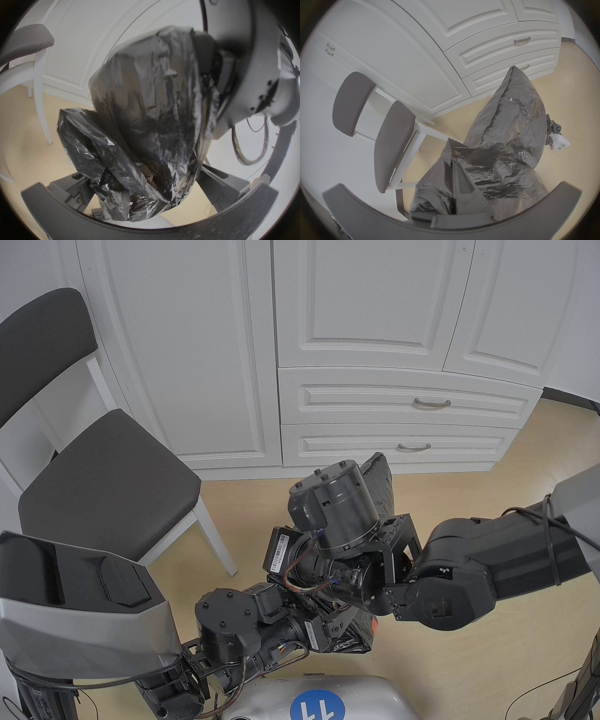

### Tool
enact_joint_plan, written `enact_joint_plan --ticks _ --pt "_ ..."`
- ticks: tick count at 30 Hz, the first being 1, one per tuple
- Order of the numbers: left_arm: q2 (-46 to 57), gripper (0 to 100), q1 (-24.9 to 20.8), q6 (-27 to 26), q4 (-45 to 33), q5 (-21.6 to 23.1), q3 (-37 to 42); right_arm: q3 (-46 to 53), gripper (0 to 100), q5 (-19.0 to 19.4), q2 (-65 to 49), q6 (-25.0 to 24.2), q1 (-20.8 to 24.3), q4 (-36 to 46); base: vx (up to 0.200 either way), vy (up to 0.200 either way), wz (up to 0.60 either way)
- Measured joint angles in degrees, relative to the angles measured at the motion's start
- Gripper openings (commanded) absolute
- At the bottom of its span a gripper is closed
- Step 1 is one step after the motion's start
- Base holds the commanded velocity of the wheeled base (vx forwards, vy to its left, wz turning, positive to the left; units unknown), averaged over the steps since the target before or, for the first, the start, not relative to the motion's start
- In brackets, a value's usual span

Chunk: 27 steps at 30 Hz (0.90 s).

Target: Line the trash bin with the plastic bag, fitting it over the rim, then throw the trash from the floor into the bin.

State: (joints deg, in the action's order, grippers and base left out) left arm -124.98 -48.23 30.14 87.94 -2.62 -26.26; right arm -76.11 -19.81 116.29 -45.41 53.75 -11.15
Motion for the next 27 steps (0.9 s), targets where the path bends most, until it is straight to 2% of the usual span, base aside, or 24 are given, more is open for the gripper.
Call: enact_joint_plan --ticks 7,14,20,21,27 --pt "-0.73 100 -0.04 0.16 -0.06 -0.41 -1.35 -0.16 0 -0.16 0.17 -0.18 0.5 -0.04 0.0 0.0 0.0" --pt "-2.17 100 -0.04 -0.02 0.0 -4.22 -3.04 -0.11 0 -0.24 0.2 -0.21 0.74 -0.04 0.0 0.0 0.0" --pt "-3.19 100 -0.11 -0.11 0.02 -4.41 -3.82 -0.6 0 -2.35 0.24 -0.32 0.82 -0.09 0.0 0.0 0.0" --pt "-3.35 0 -0.11 -0.13 0.02 -4.46 -3.97 -0.66 0 -2.44 0.24 -0.29 0.82 -0.06 0.0 0.0 0.0" --pt "-3.9 0 -0.11 -0.15 0.0 -5.85 -4.44 -0.85 0 -2.6 0.3 -0.38 0.82 -0.06 0.0 0.0 0.0"
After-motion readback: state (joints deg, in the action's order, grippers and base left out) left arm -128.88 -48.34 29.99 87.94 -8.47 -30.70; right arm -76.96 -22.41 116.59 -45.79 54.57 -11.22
